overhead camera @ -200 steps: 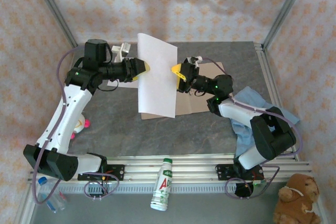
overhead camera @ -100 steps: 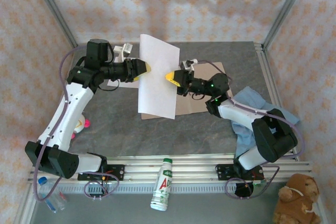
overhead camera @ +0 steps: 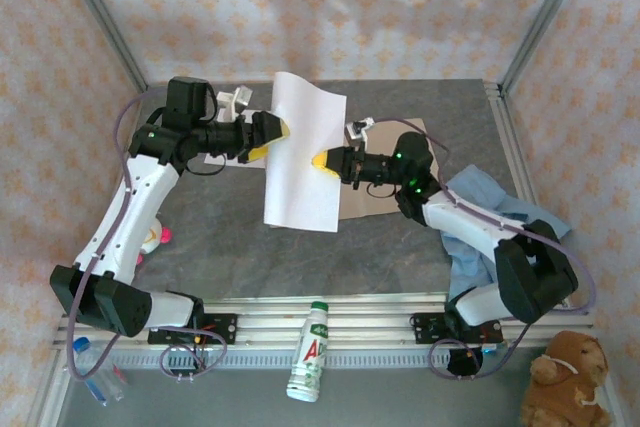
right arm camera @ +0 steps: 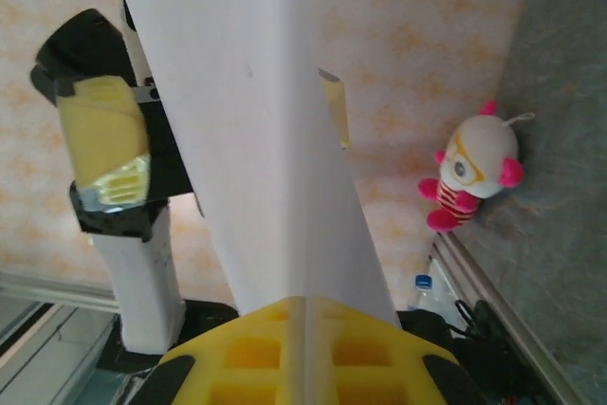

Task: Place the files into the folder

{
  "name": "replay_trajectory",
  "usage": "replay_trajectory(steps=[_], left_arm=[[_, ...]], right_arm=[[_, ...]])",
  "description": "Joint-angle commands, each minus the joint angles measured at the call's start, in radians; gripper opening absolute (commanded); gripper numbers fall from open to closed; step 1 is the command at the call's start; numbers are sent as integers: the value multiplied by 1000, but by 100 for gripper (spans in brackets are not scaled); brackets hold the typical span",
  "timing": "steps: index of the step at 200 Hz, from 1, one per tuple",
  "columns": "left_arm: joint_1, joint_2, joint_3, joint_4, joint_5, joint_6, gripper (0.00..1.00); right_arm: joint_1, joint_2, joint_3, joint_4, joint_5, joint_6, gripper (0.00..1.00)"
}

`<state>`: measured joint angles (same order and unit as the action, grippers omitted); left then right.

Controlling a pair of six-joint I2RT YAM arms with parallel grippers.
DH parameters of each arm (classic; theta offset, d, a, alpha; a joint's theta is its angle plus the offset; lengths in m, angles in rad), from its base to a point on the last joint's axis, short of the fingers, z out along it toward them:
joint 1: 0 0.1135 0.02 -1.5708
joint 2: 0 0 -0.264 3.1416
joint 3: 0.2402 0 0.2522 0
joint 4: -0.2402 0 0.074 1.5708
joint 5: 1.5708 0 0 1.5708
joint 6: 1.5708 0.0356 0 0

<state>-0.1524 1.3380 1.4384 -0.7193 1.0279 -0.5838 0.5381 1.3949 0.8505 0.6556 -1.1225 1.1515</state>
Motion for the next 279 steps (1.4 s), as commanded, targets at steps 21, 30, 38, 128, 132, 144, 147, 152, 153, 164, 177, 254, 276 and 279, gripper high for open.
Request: replay_trajectory(steps=[21,30,38,128,132,144,147,152,153,164,177,254,276,279], left_arm=[[109,-78,-44,-77,-233,38,90],[131,-98,-79,-83,-308,35,90],[143,-112,-109,-90,-372,38,90],[166,-10,-448,80,-468,71,85],[166,-8,-451,83,-468,71,85],[166,-6,-458,89,-471,75,85],[166,-5,-459,88,-474,75,85],[167,-6,-459,87,-479,78,85],[167,-7,-460,87,-480,79,85],[168,-7,-460,85,-485,85,85],[167,-1,-462,86,-480,89,85],[168,41,-493,111,-461,85,83],[167,40,-487,103,-462,92,83],[167,41,-487,102,-463,92,82]], right_arm=[[8,-45,310,-902,120,-613,0],[8,-16,386,-1036,164,-690,0],[8,18,457,-1147,218,-751,0],[82,692,1474,-1820,567,-1057,0],[88,720,1522,-1837,567,-1064,0],[100,793,1640,-1873,541,-1104,0],[103,807,1660,-1878,534,-1117,0],[107,825,1687,-1884,525,-1141,0],[108,827,1691,-1884,523,-1147,0],[109,837,1687,-1867,531,-1204,0],[107,818,1606,-1819,620,-1278,0],[2,907,1456,-1718,1136,-1394,0],[-11,897,1407,-1634,1178,-1411,0],[-13,896,1401,-1625,1180,-1416,0]])
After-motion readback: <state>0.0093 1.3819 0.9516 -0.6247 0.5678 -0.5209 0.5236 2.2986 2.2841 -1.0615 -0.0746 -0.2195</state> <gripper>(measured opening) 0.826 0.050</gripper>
